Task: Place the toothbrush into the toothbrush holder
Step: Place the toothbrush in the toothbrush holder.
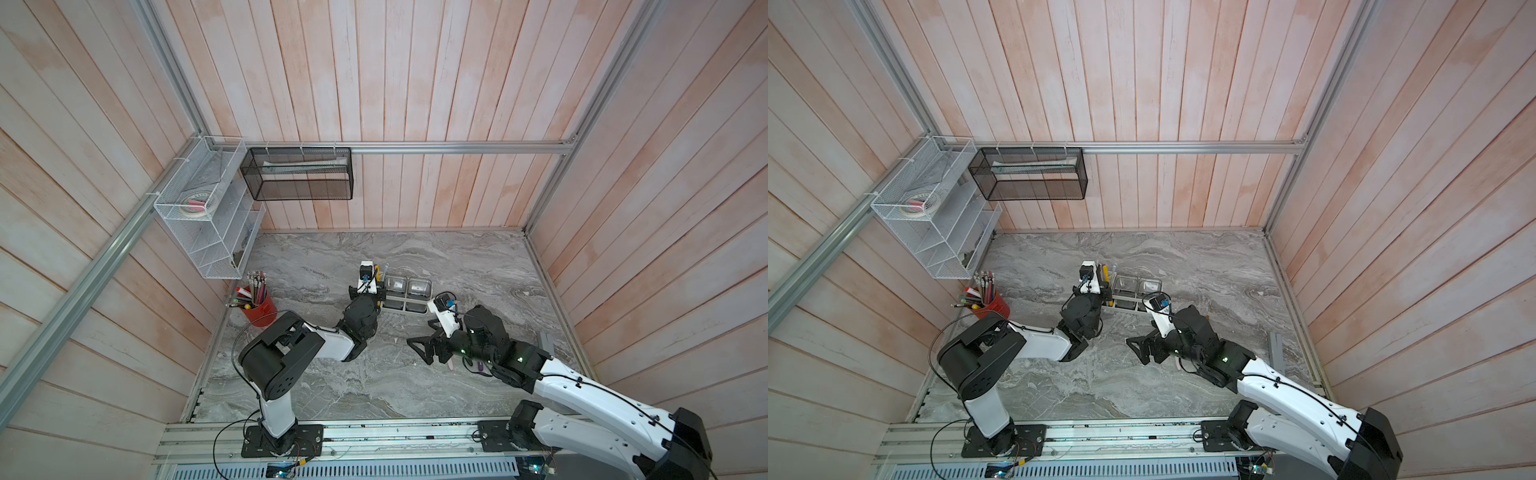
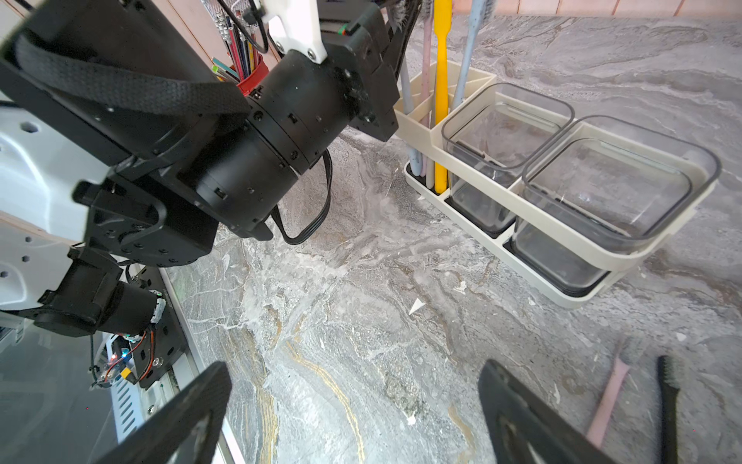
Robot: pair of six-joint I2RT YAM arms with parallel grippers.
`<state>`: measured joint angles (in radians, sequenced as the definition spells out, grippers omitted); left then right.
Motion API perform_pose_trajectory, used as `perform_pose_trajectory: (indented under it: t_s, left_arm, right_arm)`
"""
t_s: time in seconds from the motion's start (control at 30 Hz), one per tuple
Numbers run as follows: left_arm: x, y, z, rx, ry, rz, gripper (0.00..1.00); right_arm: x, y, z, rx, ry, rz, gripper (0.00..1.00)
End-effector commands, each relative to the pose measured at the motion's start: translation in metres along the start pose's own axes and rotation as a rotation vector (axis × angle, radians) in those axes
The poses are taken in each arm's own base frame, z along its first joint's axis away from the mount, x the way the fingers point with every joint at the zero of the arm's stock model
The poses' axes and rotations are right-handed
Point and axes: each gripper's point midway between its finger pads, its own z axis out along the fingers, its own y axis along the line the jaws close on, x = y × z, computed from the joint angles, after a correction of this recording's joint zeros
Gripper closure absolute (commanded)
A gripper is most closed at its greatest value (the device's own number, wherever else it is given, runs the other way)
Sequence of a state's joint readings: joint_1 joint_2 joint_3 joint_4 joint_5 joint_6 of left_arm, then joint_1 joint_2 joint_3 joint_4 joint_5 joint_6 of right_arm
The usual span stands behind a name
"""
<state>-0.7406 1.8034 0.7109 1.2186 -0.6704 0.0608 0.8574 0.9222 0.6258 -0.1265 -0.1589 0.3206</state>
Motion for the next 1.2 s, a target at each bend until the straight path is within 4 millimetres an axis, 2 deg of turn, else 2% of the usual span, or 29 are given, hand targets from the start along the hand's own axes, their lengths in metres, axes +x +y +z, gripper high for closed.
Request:
perform_pose_trajectory:
  t_s: [0.0, 0.27, 0.5, 0.73, 0.83, 1.0, 1.17]
  left_arm:
    - [0.0205, -0.0044, -0.007, 0.012, 0.041, 0.039, 1.0]
    - [0.0295, -0.0023, -0.0105, 0.004, 0.057, 0.056, 1.0]
    - [0.0266, -0.0038, -0.0085, 0.001, 0.048, 0.074, 0.97]
    - [0.0246, -0.0041, -0.008, -0.001, 0.044, 0.081, 0.81]
    - [0.0241, -0.0048, -0.0086, -0.001, 0.043, 0.079, 0.77]
    - [0.0242, -0.0046, -0.0096, -0.004, 0.043, 0.082, 0.76]
    - [0.0203, -0.0068, -0.0088, 0.001, 0.035, 0.086, 0.66]
  right_arm:
    - [0.0034, -0.0006, 0.0019, -0.01, 0.003, 0.004, 0.02]
    - [0.0038, 0.0003, 0.0023, -0.016, 0.005, 0.007, 0.02]
    - [0.0038, 0.001, 0.0027, -0.02, 0.008, 0.005, 0.02]
    - [0.0038, 0.0017, 0.0027, -0.024, 0.008, 0.006, 0.02]
    - [0.0034, 0.0015, 0.0023, -0.024, 0.007, 0.008, 0.02]
    - [0.0035, 0.0019, 0.0019, -0.027, 0.008, 0.009, 0.02]
    - [0.0029, 0.0024, 0.0013, -0.029, 0.006, 0.011, 0.02]
